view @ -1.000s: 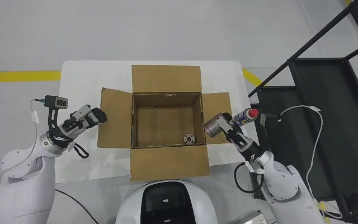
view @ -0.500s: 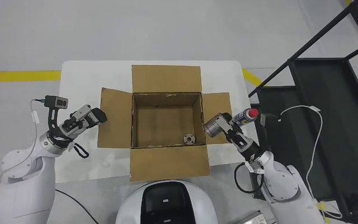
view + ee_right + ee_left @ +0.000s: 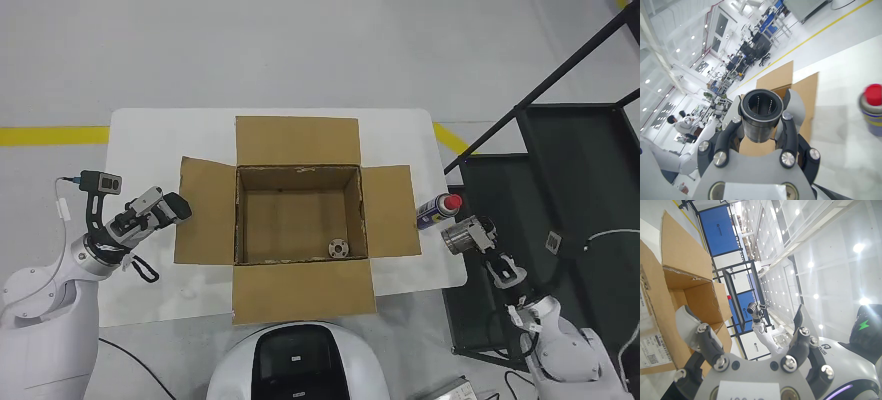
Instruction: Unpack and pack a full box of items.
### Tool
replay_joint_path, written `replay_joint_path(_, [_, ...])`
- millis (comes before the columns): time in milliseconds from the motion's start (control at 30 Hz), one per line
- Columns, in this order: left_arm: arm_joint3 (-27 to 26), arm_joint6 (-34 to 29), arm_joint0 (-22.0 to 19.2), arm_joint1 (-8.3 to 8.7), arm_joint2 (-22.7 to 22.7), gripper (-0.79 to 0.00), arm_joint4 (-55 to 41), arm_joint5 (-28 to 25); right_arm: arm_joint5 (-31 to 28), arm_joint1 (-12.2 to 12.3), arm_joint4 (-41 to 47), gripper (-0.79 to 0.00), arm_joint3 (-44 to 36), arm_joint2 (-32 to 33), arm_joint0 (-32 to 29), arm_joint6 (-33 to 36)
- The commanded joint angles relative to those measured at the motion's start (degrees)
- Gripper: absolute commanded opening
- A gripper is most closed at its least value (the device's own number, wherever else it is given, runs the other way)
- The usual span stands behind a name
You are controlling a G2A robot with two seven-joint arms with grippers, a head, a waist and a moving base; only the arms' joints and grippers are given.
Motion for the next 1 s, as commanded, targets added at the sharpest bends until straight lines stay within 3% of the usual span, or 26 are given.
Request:
replay_joint_path(0, [0.0,0.0,0.0,0.00,0.0,0.000,0.0,0.0,-1.2,-0.4,-3.7,-0.785,2.9,0.9,-0.7,-3.7])
replay_joint_path(133, [0.0,0.0,0.0,0.00,0.0,0.000,0.0,0.0,-2.1,-1.0,-11.6,-0.785,5.7,0.2,-0.1,-9.1])
replay_joint_path(567, [0.0,0.0,0.0,0.00,0.0,0.000,0.0,0.0,-2.1,-1.0,-11.6,-0.785,5.7,0.2,-0.1,-9.1])
replay_joint_path(667, [0.0,0.0,0.0,0.00,0.0,0.000,0.0,0.0,2.2,-1.3,-14.6,-0.785,6.1,-0.8,1.1,-10.5])
replay_joint_path(767, [0.0,0.0,0.0,0.00,0.0,0.000,0.0,0.0,5.3,-1.9,-23.4,-0.785,7.6,-3.5,2.2,-14.5])
replay_joint_path(967, [0.0,0.0,0.0,0.00,0.0,0.000,0.0,0.0,13.1,-3.4,-43.3,-0.785,13.6,-12.1,4.7,-29.6])
